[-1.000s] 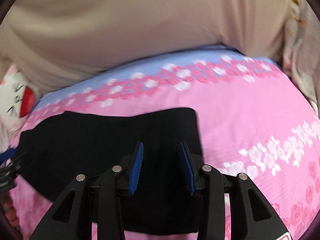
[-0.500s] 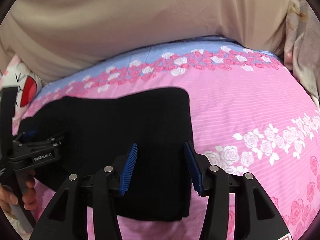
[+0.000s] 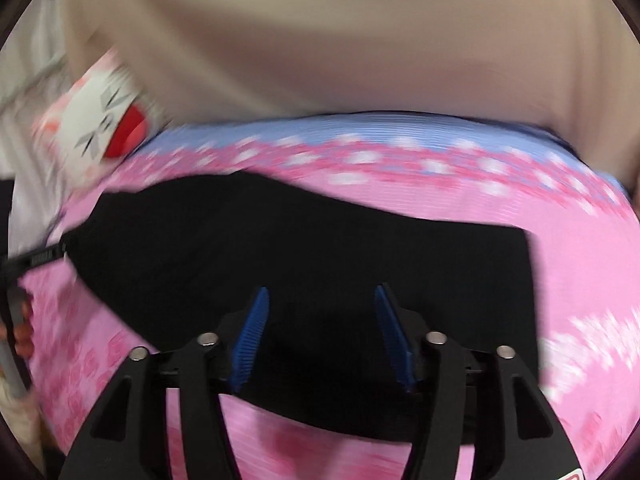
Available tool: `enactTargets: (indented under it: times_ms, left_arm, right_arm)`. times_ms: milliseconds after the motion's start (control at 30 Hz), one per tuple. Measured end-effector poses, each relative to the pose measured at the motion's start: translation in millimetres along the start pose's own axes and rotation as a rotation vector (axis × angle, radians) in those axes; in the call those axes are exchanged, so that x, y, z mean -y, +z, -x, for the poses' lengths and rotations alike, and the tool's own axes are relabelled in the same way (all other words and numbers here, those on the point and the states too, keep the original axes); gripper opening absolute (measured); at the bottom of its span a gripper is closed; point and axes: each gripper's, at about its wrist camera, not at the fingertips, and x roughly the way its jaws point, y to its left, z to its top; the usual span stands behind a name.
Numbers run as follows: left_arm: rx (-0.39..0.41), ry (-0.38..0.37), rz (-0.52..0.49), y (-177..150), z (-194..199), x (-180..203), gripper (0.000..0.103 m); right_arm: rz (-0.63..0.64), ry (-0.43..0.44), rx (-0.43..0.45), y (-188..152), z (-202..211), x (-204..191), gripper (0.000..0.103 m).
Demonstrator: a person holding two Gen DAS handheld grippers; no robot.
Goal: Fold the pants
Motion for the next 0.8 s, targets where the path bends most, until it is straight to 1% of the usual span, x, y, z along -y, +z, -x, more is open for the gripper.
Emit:
enactTargets:
  times_ms: [67,133,200,233,267,300,333,367,433,467,500,533,567,600,633,667,700,800]
  left_arm:
    - [-0.014,0.002,0.039,-2,-7,-22,0.098]
    - [-0.035,-0.029,0.075,-2,-16,-36,0.098]
    - [-0.048,-0.049,0.095,-2,-23,-42,0.098]
    - [-0.054,-0.058,0.101,-2,-27,-44,0.098]
    - [-0.061,-0.068,0.107,-2,-32,-45,0.098]
    - [-0.075,-0.087,0.116,-1,-38,-46,0.098]
    - [-0.085,-0.101,0.123,-1,-43,-47,0.098]
    - [-0.096,-0.119,0.134,0,-48,-47,0.098]
    - [-0.112,-0.146,0.149,0,-55,-46,0.098]
    - [-0.123,-0.156,0.157,0,-59,-45,0.098]
    - [-0.136,-0.169,0.165,0,-65,-44,0.098]
    - [-0.154,-0.186,0.177,0,-72,-42,0.098]
    - [-0.155,-0.187,0.182,1,-75,-40,0.098]
    - [-0.127,-0.172,0.179,2,-75,-38,0.098]
    - [-0.123,-0.175,0.179,3,-77,-36,0.098]
    - [-0.111,-0.172,0.18,5,-78,-33,0.098]
    - [-0.106,-0.169,0.189,6,-79,-32,0.098]
    - [-0.103,-0.159,0.218,10,-81,-31,0.098]
  right_arm:
    - [0.097,0.002,-0.02,5,-18,-34,0.058]
    - [0.16,-0.022,-0.045,8,-34,-55,0.058]
    - [0.205,-0.087,-0.065,12,-56,-66,0.058]
    - [0.21,-0.093,-0.066,13,-62,-67,0.059]
    - [0.201,-0.093,-0.061,15,-65,-66,0.058]
    - [0.177,-0.082,-0.071,19,-65,-65,0.046]
    - [0.161,-0.079,-0.077,24,-63,-65,0.028]
    - [0.146,-0.066,-0.072,29,-57,-66,0.025]
    - [0.143,-0.036,-0.068,31,-55,-68,0.025]
    - [0.154,-0.034,-0.107,29,-68,-71,0.026]
    - [0.164,-0.038,-0.113,25,-73,-70,0.032]
    - [0.155,-0.039,-0.088,24,-69,-69,0.035]
    - [0.113,-0.002,-0.085,24,-61,-66,0.041]
    - [0.065,0.046,-0.071,24,-51,-62,0.053]
    - [0.03,0.073,-0.049,23,-42,-57,0.06]
    - [-0.013,0.09,-0.019,20,-28,-49,0.063]
    - [-0.039,0.078,-0.001,17,-16,-40,0.064]
    - [-0.095,0.004,0.038,6,11,-9,0.064]
